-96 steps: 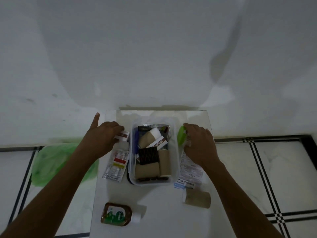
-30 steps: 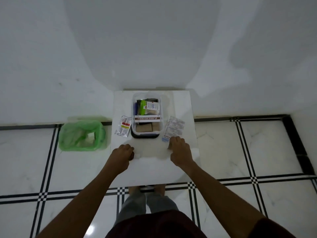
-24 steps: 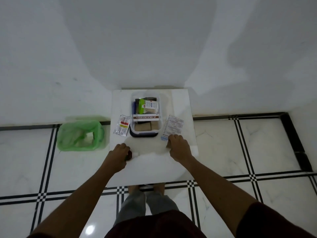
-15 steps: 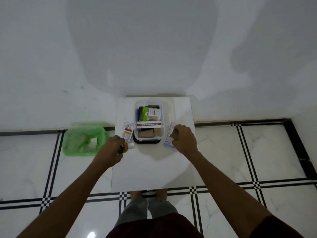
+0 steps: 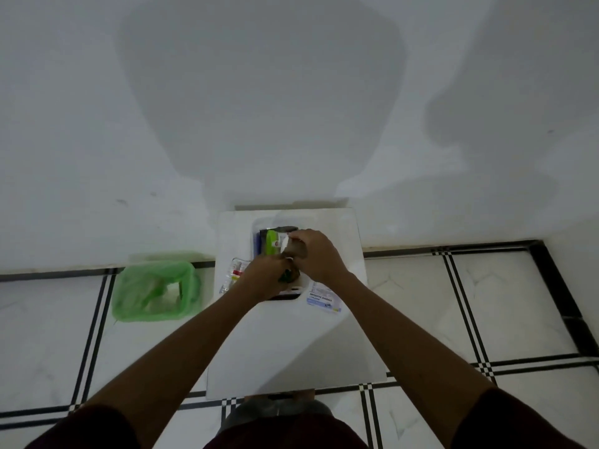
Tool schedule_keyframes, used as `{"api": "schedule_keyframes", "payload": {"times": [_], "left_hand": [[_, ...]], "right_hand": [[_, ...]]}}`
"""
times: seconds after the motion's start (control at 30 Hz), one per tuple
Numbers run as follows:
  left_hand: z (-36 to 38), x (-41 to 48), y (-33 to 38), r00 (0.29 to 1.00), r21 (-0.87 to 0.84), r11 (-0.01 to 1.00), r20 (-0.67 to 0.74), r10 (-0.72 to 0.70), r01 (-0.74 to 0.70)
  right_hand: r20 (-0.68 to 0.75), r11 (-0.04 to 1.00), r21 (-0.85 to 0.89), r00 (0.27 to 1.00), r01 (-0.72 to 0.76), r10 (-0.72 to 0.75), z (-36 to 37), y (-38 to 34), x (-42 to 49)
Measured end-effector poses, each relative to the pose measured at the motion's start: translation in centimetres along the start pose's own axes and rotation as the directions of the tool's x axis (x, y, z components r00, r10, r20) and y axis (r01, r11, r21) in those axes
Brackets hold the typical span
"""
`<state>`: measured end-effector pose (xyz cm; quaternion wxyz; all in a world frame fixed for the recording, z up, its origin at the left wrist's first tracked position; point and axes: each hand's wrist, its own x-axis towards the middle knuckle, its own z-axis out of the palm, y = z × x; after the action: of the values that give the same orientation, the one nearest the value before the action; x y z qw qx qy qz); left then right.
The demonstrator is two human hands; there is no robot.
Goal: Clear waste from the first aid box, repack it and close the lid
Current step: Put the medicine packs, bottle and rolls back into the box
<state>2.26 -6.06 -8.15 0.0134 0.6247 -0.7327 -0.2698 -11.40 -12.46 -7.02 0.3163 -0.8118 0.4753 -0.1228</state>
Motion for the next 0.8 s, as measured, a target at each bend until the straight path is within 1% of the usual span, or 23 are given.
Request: {"api": "schedule_keyframes", "payload": {"times": [0.1, 0.23, 0.37, 0.47, 0.53, 0.63, 0.73, 0.8], "left_hand": [[0.3, 0.6, -0.7, 0.998, -0.103, 0.995, 0.059, -0.004, 0.01], [0.2, 0.5, -1.9, 0.997, -0.194, 0.981, 0.073, -0.005, 0.02], [-0.2, 0.3, -2.7, 0.997, -0.187, 0.982, 0.074, -0.026, 0.04], [-0.1, 0.0, -3.3, 0.994, -0.161, 0.985, 0.104, -0.045, 0.061], [0.5, -0.5, -3.2, 0.991, -0.133, 0.99, 0.128, -0.025, 0.042], [1.7, -1.4, -2.9, 0.998, -0.137, 0.99, 0.053, 0.033, -0.025], [1.9, -3.1, -2.7, 0.993, -0.139, 0.989, -0.111, 0.028, -0.043], [1.7, -4.3, -3.1, 0.973, -0.155, 0.985, -0.229, 0.035, -0.072]], "right_hand": [[0.034, 1.0, -0.005, 0.999, -0.009, 0.009, 0.5, 0.2, 0.3], [0.06, 1.0, -0.012, 0.998, 0.002, -0.001, 0.8, 0.0, 0.9], [0.112, 0.999, -0.029, 0.993, 0.042, -0.038, 1.0, -0.4, 1.4], [0.098, 0.998, -0.016, 0.993, 0.066, -0.064, 1.1, -0.6, 1.5], [0.1, 0.997, -0.013, 0.992, 0.082, -0.081, 1.4, -0.9, 1.3], [0.142, 0.996, -0.009, 0.986, 0.091, -0.088, 2.3, -1.2, 0.8], [0.19, 0.995, -0.052, 0.979, 0.08, -0.069, 3.2, -0.9, 0.3], [0.167, 0.991, -0.093, 0.983, 0.094, -0.078, 3.7, -0.5, -0.2]]}}
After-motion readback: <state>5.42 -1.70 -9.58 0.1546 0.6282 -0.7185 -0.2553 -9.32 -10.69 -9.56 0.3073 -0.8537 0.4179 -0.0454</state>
